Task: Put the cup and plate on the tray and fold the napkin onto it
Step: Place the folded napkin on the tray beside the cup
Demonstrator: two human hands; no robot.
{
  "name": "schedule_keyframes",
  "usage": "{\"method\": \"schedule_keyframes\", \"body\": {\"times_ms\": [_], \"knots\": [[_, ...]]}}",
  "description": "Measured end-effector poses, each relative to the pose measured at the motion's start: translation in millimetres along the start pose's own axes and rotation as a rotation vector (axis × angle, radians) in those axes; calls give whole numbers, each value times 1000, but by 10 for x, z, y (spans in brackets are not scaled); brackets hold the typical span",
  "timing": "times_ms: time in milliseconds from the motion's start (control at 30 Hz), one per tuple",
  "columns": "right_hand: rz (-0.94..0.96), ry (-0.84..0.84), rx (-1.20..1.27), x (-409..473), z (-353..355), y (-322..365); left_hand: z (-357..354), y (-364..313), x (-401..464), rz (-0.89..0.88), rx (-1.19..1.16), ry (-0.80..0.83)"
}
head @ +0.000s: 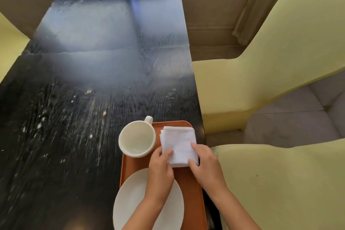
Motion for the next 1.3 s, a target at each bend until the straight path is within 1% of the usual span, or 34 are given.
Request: {"method": "schedule_keyframes", "body": {"times_ms": [100,167,267,367,433,500,600,700,733,767,833,867,900,933,967,1000,1033,1067,1133,1167,1200,1300], "knots": [[74,-61,-95,49,-43,52,-104,12,26,-8,35,16],[104,-91,-146,72,-49,77,-185,35,-1,-22,101,43],[141,-132,-200,84,-36,119,-214,73,-117,-14,297,38],[173,-180,-315,98,-10,157,-293,64,-226,-40,480,121],[240,-177,-443,99,-60,221,-332,98,-253,-63,614,175],[319,-161,-544,89,-153,271,-325,136,-249,-99,719,183],[322,-111,-597,79,-250,237,-299,180,-242,-52,784,225],[315,-108,-574,87,-247,248,-312,246,-238,44,725,323],[316,-120,-563,103,-228,269,-279,201,-244,21,677,321],[320,-130,-550,124,-210,294,-192,80,-241,-41,577,282],[360,-129,-516,172,-202,392,213,-297,-223,-234,252,81],[397,-108,-503,199,-232,460,507,-421,-206,-317,127,-56],[438,-78,-501,230,-283,518,800,-473,-168,-366,53,-179],[474,-40,-512,266,-354,561,1057,-451,-93,-357,20,-274],[504,0,-534,299,-434,593,1265,-380,12,-302,6,-343],[526,33,-565,325,-508,606,1407,-254,148,-206,3,-370],[539,62,-598,343,-573,600,1468,-77,297,-79,25,-346],[543,87,-619,358,-624,583,1458,124,431,60,72,-272],[538,109,-635,376,-672,543,1319,474,579,268,97,-71],[534,111,-642,381,-681,527,1256,579,608,313,50,-2],[532,112,-648,384,-689,522,1222,631,625,323,8,26],[525,117,-657,385,-697,524,1223,660,617,275,-17,18]]}}
Point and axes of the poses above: each hand's wrist, its own x-axis towards the middle knuckle, its own z-axis out of the back of the hand, y = z × x, the point moved 10 cm from there along x, towards the middle knuckle, and after that the axes turned 13 degrees about -x, right-handed, at the moved point
